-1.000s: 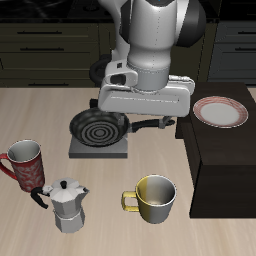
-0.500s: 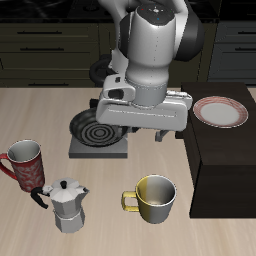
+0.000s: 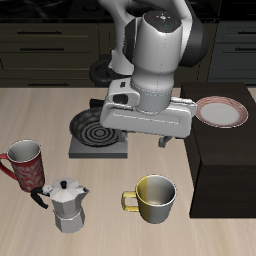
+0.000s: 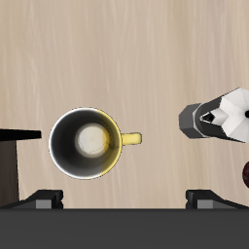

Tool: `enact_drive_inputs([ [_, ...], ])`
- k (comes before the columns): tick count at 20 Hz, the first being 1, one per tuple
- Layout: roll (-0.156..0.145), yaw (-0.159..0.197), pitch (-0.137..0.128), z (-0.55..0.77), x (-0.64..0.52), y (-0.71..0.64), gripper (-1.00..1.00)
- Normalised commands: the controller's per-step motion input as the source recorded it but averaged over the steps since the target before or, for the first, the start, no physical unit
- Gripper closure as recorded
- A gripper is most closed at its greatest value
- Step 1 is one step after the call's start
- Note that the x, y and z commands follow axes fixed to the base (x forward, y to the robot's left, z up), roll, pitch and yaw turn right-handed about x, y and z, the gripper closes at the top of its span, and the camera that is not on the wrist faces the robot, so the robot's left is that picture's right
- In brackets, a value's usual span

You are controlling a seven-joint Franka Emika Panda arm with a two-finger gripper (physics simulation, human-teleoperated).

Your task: Place the white and yellow mug on the plate

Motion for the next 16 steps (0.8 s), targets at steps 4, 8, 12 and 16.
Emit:
enact_drive_inputs([
  [4, -0.018, -0.034, 0.016, -0.21, 0.06, 0.01, -1.00],
  [8, -0.031, -0.012, 0.018, -0.31, 0.03, 0.03, -1.00],
  [12, 0.019, -0.019, 0.002, -0.32, -0.12, 0.08, -1.00],
  [16, -0.005, 0.035, -0.049, -0.23, -0.12, 0.09, -1.00],
])
